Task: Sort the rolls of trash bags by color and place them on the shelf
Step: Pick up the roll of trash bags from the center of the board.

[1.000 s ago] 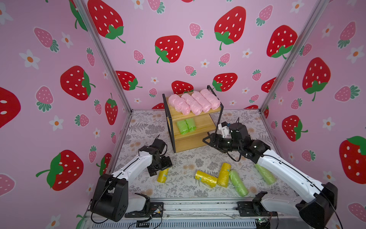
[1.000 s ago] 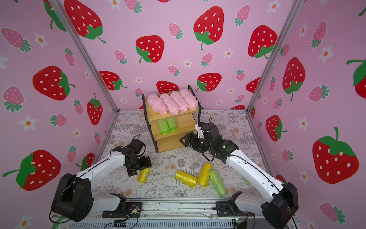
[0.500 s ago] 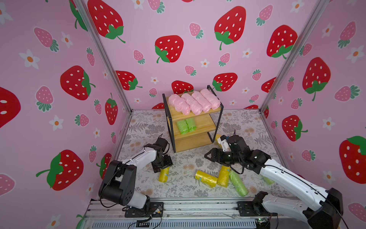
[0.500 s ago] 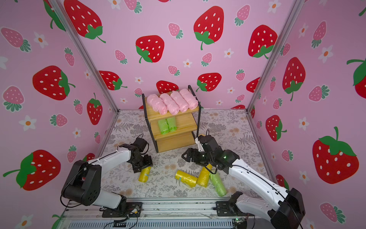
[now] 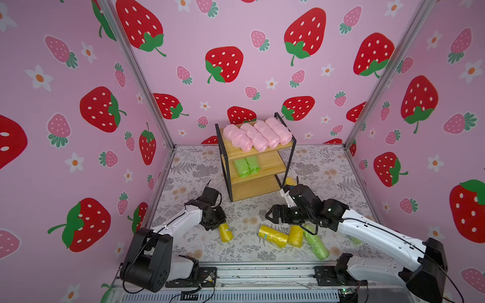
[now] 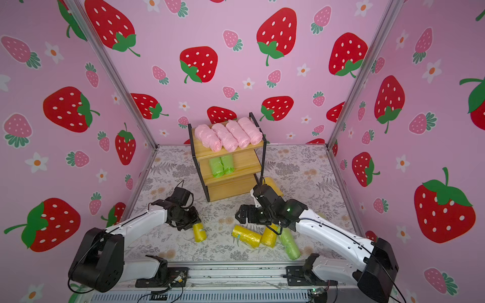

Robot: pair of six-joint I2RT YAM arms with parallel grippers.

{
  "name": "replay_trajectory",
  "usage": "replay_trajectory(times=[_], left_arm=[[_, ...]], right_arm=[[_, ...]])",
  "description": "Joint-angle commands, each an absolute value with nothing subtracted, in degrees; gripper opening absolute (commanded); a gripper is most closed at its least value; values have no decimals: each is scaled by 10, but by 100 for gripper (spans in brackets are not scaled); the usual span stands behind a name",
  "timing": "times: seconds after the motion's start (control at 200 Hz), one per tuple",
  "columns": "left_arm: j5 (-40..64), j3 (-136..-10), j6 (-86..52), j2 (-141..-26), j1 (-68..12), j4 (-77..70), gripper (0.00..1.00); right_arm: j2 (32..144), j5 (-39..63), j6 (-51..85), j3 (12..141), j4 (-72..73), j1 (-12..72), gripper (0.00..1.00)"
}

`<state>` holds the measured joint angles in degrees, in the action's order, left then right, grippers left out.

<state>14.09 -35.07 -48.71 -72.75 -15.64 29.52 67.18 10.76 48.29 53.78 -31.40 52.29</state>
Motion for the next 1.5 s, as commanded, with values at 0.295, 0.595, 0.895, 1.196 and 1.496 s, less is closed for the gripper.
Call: replay_trajectory(times=[0.295,0.595,0.895,1.196,1.496], left_arm=[[231,-294,-711,-450,-155,261,0],[233,-290,-824,-348,-156,245,0],[234,-288,-871,-310,-157,229,0],[236,-283,-890,-298,-158,218,0],[233,-275,-902,-297,-162,204,0]], right_arm=[[712,141,461,569,-227,609,99],[782,127,466,618,-144,686,99],[830,120,473,638,-109,693,99],[865,110,459,660,-105,693,98],[884,120,459,668,-86,693,88]])
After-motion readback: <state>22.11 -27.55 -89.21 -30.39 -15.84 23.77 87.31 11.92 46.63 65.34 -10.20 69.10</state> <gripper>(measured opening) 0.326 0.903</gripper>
